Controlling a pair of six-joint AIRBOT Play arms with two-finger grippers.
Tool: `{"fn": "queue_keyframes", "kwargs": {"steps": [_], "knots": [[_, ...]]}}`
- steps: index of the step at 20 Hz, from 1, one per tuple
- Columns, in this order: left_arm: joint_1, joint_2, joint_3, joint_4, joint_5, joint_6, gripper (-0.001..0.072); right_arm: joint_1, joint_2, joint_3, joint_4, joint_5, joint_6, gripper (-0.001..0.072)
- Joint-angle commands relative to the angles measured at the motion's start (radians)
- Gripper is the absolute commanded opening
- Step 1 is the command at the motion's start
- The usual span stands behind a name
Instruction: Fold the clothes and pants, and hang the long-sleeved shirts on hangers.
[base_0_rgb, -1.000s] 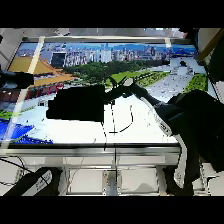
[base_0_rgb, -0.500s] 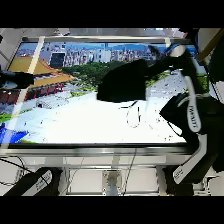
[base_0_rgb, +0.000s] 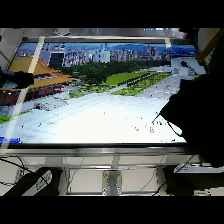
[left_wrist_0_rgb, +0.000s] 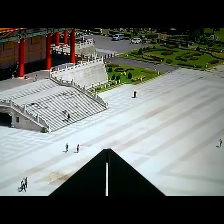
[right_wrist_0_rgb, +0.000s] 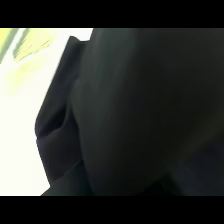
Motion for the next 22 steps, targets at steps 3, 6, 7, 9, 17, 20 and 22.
{"fn": "queue_keyframes", "kwargs": {"steps": [3,6,7,9,17,20,22], "knots": [[0.0,0.0,0.0,-0.007,0.0,-0.011,0.0006,-0.281,0.166,-0.264,-0.17,0.024,-0.009,0.0013],[0.0,0.0,0.0,-0.007,0.0,-0.011,0.0006,-0.333,0.225,-0.567,-0.307,0.025,-0.011,0.0014],[0.0,0.0,0.0,-0.007,0.0,-0.011,0.0006,-0.345,0.233,-0.647,-0.338,0.025,-0.01,0.0015],[0.0,0.0,0.0,-0.007,-0.001,-0.011,0.0006,-0.357,0.249,-0.721,-0.373,0.026,0.003,0.0131],[0.0,0.0,0.0,-0.007,-0.001,-0.011,0.0006,-0.356,0.351,-0.317,-0.286,0.023,0.14,0.0504],[0.0,0.0,0.0,-0.007,-0.005,-0.011,0.0006,-0.317,0.38,-0.19,0.193,-0.031,0.167,0.0117],[0.0,0.0,0.0,-0.007,-0.008,-0.011,0.0007,-0.183,0.416,-0.186,0.493,-0.098,0.021,0.0016]]}}
